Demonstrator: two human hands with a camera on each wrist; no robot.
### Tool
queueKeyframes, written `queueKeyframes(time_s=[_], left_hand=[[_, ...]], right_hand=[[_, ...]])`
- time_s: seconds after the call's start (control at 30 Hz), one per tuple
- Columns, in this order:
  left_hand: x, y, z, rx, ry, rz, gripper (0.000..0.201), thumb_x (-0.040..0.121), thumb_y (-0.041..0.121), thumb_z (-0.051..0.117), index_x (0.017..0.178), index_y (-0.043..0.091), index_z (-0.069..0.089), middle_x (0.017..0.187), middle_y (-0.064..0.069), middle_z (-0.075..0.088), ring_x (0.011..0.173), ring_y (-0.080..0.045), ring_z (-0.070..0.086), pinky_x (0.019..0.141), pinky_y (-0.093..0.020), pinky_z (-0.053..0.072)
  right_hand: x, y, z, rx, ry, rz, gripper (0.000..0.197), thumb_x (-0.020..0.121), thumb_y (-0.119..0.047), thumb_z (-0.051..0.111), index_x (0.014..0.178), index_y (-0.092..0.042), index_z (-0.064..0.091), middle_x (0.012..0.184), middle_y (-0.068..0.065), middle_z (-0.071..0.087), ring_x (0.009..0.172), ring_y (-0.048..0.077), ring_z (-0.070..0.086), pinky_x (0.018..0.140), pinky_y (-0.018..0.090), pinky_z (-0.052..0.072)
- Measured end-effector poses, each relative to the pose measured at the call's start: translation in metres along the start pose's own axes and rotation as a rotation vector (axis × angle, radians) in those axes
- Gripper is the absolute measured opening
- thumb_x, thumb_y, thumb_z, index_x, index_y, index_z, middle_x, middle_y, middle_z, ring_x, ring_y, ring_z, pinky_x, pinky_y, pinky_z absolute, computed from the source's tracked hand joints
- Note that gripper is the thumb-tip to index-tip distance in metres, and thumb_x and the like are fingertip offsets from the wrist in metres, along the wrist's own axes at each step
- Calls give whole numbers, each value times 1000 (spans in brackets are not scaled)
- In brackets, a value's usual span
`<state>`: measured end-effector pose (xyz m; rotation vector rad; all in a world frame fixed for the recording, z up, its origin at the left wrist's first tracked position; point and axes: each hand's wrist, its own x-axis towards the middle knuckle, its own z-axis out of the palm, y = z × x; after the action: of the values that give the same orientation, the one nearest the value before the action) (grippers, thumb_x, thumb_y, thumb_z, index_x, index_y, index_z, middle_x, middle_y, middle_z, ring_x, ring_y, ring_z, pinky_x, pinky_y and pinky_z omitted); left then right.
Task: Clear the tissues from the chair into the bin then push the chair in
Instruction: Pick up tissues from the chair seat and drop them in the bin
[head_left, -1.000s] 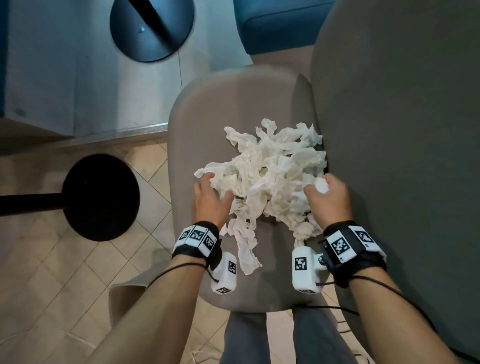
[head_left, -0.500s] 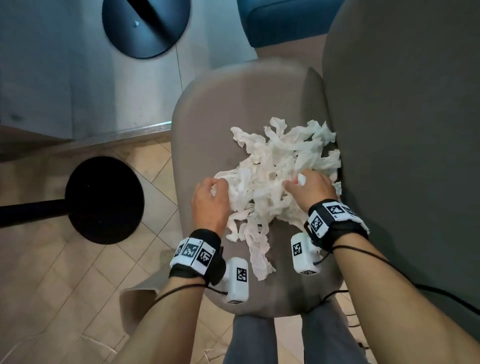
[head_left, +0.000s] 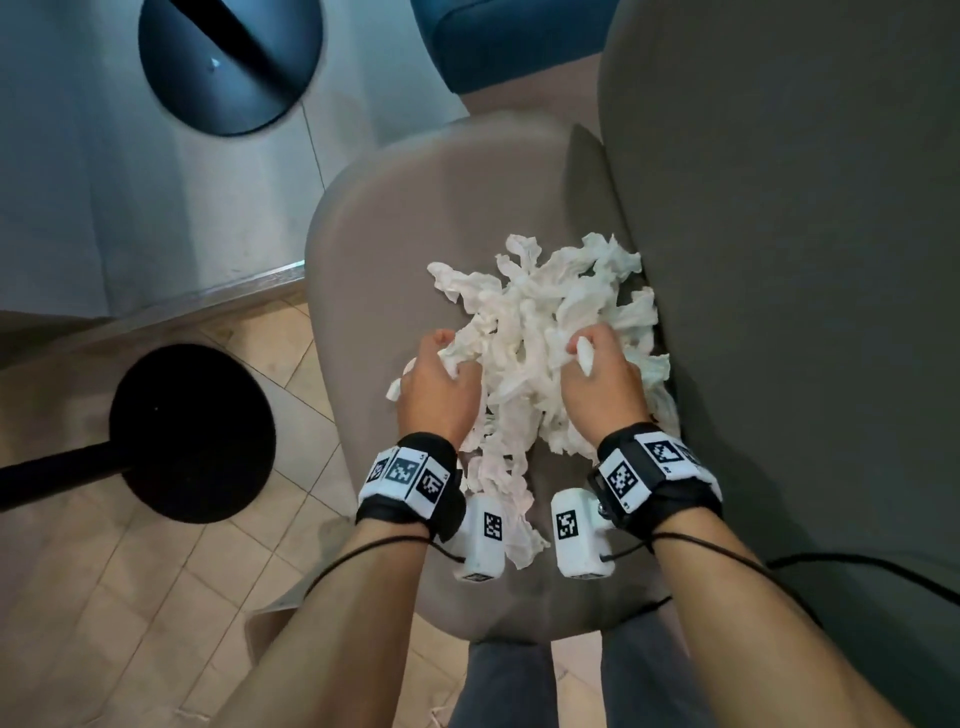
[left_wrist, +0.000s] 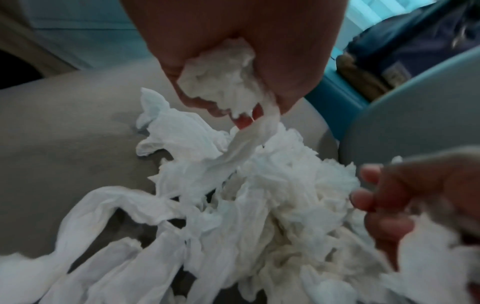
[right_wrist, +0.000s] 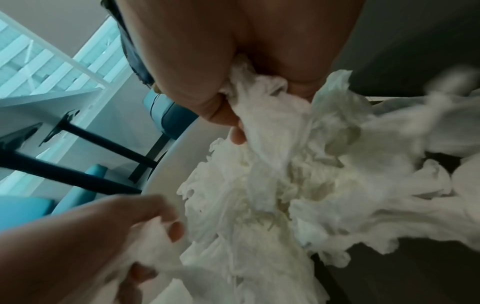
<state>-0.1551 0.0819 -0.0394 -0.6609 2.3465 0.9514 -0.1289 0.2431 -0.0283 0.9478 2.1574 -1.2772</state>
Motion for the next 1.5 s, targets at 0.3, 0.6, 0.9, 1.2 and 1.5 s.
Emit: queueKeyframes(time_s=[0.3, 0.6, 0.9, 1.2, 1.5], left_hand=[[24, 8, -2, 174, -62, 13, 31, 92, 36, 44, 109, 23, 66, 92, -7, 69, 88, -33, 64, 73, -36, 51], [-8, -33, -54, -305, 61, -4, 20, 78, 35, 61, 80, 16, 63, 82, -11, 68, 75, -32, 63, 72, -42, 52], [-8, -48, -56, -192, 93, -20, 22, 91, 10, 45, 92, 27, 59, 75, -2, 56, 56, -16, 47, 52, -29, 42], [6, -61, -31, 384, -142, 7, 33, 92, 34, 56, 124, 26, 59, 106, -9, 68, 93, -29, 64, 84, -37, 53], [-18, -73, -39, 127, -25, 83, 32, 94, 37, 47, 84, 10, 61, 77, -9, 63, 75, -30, 59, 63, -36, 45]], right_hand=[[14, -8, 18, -262, -130, 82, 20, 91, -33, 50, 86, -14, 55, 103, 12, 59, 95, 34, 55, 75, 32, 40], [-25, -3, -2, 13, 197, -68, 34, 81, -26, 58, 53, -15, 43, 71, 5, 52, 64, 23, 45, 59, 30, 32], [-37, 8, -1, 189, 195, -62, 19, 81, 1, 49, 75, -18, 49, 62, -5, 45, 50, 13, 38, 41, 15, 32], [-20, -8, 28, -78, -99, 44, 23, 78, -37, 56, 83, -15, 56, 90, 7, 57, 84, 26, 53, 67, 33, 39], [8, -6, 51, -309, 82, -43, 20, 82, -23, 60, 88, -4, 60, 92, 14, 64, 91, 37, 59, 70, 33, 42]])
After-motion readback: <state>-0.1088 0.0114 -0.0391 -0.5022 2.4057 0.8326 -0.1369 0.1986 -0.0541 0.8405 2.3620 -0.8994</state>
